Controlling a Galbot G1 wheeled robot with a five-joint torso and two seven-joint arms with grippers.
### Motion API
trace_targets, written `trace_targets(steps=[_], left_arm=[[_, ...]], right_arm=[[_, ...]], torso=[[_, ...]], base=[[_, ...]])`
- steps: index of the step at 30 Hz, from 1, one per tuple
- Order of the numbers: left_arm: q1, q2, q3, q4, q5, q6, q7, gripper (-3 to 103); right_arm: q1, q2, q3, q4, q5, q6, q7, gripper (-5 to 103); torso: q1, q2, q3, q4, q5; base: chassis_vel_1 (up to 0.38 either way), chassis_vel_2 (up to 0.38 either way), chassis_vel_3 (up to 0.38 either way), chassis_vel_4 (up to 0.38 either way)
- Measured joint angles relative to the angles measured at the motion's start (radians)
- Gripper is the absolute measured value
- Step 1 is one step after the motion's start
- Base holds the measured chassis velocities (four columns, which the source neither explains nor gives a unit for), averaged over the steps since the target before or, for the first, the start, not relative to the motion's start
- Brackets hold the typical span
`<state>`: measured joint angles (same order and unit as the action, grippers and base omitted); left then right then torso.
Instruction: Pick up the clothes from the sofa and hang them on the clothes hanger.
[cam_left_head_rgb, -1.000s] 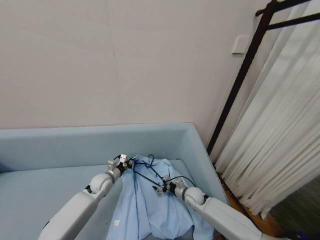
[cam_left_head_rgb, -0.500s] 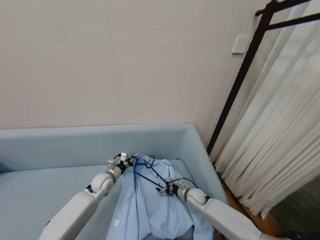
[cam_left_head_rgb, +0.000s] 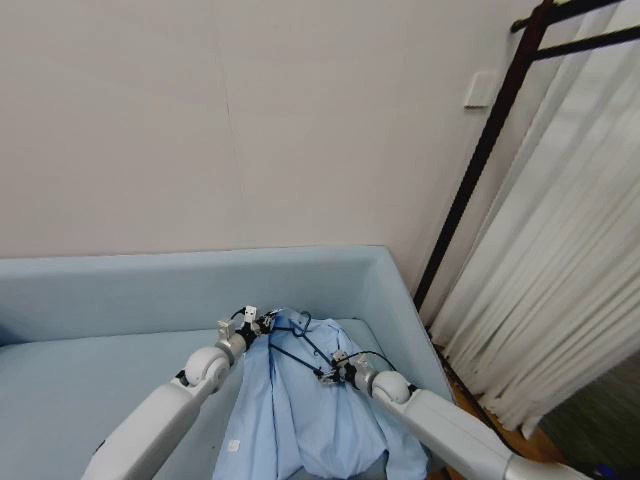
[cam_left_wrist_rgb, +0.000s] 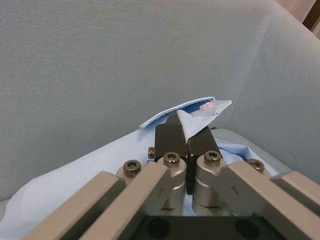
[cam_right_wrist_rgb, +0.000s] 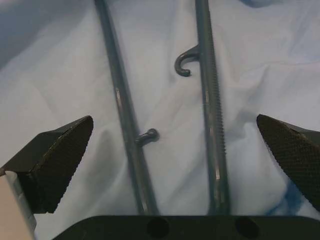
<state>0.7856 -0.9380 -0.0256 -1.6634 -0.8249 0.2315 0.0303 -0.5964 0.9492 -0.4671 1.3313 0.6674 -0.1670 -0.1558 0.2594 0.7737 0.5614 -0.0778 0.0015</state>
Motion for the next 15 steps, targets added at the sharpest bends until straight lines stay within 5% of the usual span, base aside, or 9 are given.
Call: trace_targets(steps=[15], left_arm=[[0.01, 0.013, -0.012, -0.006, 0.0, -0.002, 0.018, 0]], right_arm=[[-0.031, -0.023, 0.016, 0.022, 0.035, -0.024, 0.018, 100]], torso=[[0.0, 0.0, 0.0, -0.0001, 0.0]], base=[[0.0, 0.0, 0.0, 0.0]])
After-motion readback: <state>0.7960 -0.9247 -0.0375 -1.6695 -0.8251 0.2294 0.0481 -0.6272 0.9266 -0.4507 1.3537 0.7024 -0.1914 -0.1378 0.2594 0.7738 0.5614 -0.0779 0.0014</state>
